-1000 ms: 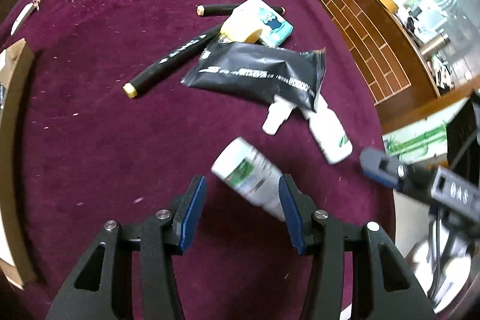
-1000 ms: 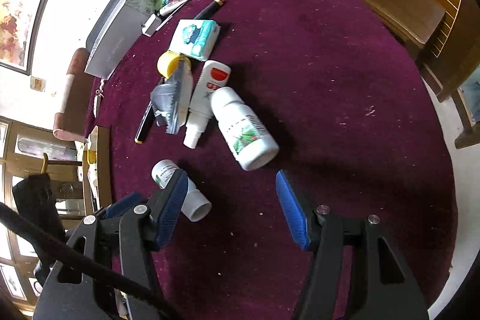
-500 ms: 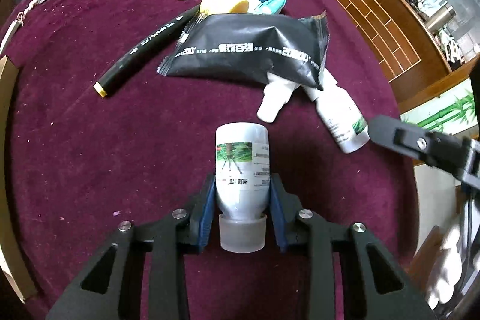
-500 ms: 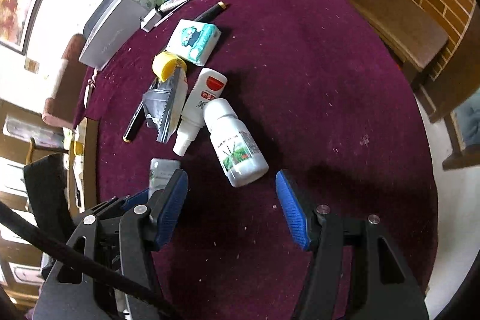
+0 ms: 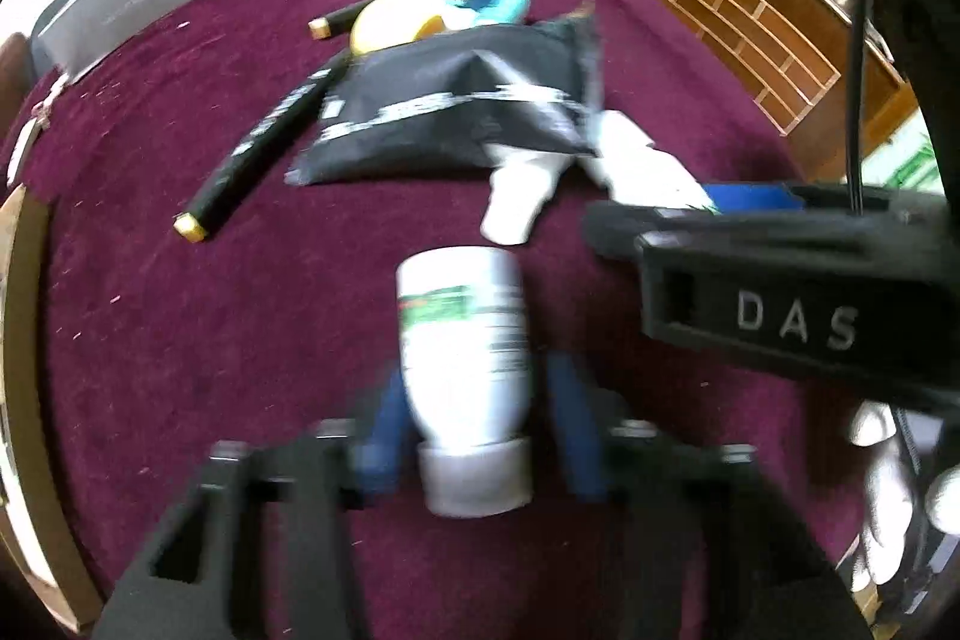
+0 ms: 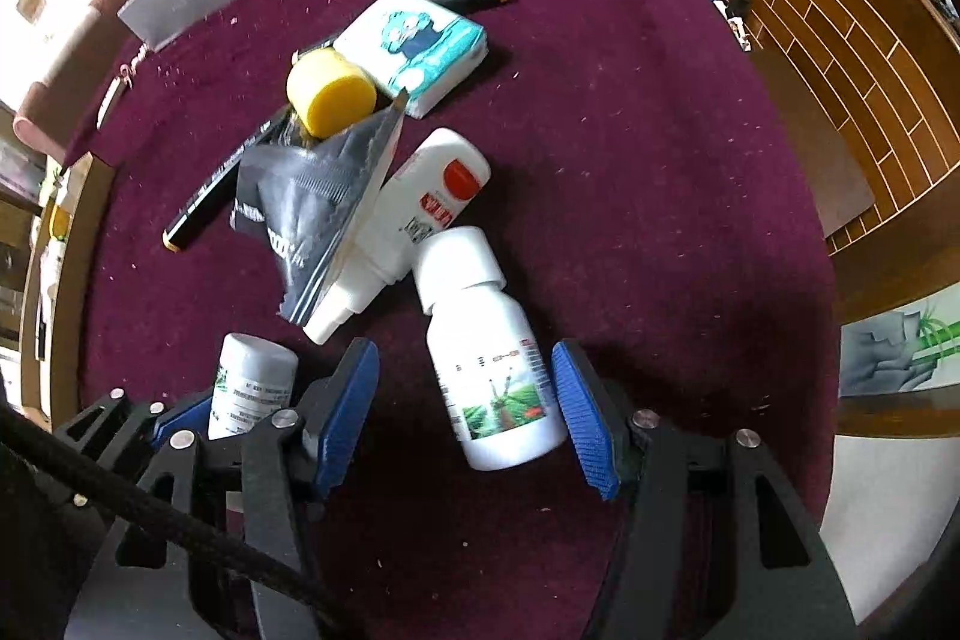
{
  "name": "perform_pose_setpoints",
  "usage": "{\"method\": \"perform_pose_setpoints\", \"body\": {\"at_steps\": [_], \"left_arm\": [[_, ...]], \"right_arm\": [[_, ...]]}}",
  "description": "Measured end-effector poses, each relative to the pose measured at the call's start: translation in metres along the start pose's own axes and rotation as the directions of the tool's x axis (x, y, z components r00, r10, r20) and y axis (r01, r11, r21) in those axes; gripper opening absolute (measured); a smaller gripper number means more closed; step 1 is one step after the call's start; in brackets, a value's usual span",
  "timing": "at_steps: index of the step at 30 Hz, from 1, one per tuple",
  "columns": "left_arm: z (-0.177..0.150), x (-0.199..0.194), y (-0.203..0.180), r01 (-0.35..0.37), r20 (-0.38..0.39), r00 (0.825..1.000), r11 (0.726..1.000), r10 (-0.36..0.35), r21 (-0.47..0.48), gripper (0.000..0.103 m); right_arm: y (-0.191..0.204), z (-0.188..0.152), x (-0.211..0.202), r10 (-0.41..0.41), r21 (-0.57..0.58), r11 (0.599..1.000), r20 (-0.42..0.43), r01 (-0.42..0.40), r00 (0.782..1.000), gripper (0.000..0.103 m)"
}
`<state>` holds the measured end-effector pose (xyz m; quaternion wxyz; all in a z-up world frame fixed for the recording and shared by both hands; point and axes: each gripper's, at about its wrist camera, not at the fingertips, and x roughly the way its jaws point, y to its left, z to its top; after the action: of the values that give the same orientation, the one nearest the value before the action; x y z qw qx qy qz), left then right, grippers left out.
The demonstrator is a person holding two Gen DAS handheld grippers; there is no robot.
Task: Organize objects
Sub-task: 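Grasp a white bottle with the left tool while the right tool grasps another white bottle, then carry the bottle with the left tool while the right tool carries its bottle over the tray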
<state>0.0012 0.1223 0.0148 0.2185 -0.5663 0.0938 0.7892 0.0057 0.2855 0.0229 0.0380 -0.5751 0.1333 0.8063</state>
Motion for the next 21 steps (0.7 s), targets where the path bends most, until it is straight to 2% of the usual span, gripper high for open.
{"method": "perform_pose_setpoints", "body": {"at_steps": [2, 4, 10, 15, 21], "left_arm": [[-0.003, -0.004, 0.009, 0.040, -0.002, 0.999, 0.999, -0.041, -0.036, 0.028], [-0.009, -0.011, 0.019, 0.036, 0.006, 0.999, 0.998, -0.035, -0.056, 0.028], [-0.031, -0.037, 0.043, 0.058, 0.029, 0.998, 0.992, -0.056, -0.108, 0.028], [-0.044, -0.050, 0.060, 0.080, 0.042, 0.996, 0.985, -0.074, -0.153, 0.029], [-0.054, -0.061, 0.069, 0.093, 0.068, 0.994, 0.979, -0.081, -0.182, 0.029]], "right_arm": [[0.003, -0.002, 0.003, -0.007, -0.008, 1.000, -0.010, 0.007, 1.000, 0.053], [0.004, -0.005, 0.004, -0.026, -0.017, 1.000, -0.009, 0.026, 1.000, 0.036], [-0.006, -0.010, -0.003, 0.031, 0.043, 0.999, -0.020, -0.030, 0.999, 0.033], [-0.011, -0.027, -0.017, 0.141, 0.090, 0.986, -0.038, -0.137, 0.989, 0.033], [-0.006, -0.047, -0.018, 0.320, 0.174, 0.937, -0.088, -0.301, 0.943, 0.032]]}}
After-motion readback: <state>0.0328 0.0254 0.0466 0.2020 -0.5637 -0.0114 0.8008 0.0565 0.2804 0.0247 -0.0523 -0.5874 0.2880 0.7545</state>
